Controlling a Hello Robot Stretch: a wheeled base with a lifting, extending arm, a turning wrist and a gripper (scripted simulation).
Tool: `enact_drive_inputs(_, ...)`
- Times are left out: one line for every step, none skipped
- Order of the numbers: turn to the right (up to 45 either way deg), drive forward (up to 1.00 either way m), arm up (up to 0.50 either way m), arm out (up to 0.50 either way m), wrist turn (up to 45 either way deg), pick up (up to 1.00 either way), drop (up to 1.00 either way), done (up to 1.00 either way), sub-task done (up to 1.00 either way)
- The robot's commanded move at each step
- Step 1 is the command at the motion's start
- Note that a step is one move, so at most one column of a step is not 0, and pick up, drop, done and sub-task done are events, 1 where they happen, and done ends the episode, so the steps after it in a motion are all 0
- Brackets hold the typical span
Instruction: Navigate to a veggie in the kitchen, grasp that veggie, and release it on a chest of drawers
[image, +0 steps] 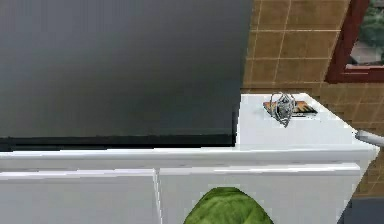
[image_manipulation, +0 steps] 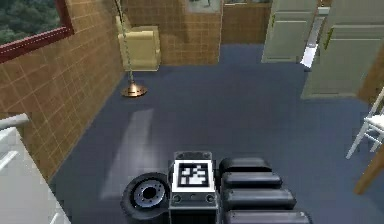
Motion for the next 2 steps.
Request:
enact_drive_inputs(0.0,0.25,0.0,0.0,0.0,0.0,0.0,0.0,0.0)
enact_drive_inputs(-3.0,0.0,0.0,0.0,0.0,0.0,0.0,0.0,0.0)
